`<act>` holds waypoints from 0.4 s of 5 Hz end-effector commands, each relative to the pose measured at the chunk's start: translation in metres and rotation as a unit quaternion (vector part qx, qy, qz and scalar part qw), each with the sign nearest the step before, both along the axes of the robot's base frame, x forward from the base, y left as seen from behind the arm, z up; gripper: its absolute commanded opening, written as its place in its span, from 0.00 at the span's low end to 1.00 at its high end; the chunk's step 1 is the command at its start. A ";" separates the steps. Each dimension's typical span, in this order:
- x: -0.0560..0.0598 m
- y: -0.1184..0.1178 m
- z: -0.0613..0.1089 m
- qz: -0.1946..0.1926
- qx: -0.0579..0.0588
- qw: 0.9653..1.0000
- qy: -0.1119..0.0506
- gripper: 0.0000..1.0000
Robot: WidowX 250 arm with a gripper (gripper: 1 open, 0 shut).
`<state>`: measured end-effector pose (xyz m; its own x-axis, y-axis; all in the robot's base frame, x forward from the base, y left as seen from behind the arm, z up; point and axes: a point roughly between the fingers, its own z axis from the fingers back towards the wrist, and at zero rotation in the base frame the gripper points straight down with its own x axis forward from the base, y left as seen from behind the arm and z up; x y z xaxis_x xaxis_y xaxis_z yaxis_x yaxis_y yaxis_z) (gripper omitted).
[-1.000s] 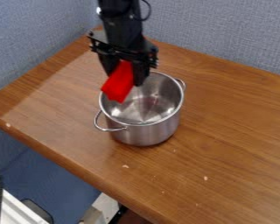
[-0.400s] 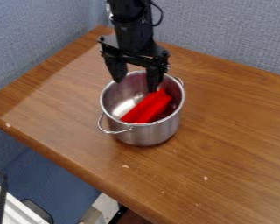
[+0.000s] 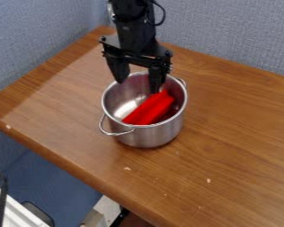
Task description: Put the red object in the metal pot
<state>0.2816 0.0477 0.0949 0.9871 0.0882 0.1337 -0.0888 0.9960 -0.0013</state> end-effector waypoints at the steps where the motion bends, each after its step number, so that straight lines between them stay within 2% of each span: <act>1: 0.002 -0.004 0.010 -0.006 0.001 1.000 -0.018 1.00; 2: -0.001 -0.005 0.010 -0.008 0.001 1.000 -0.017 1.00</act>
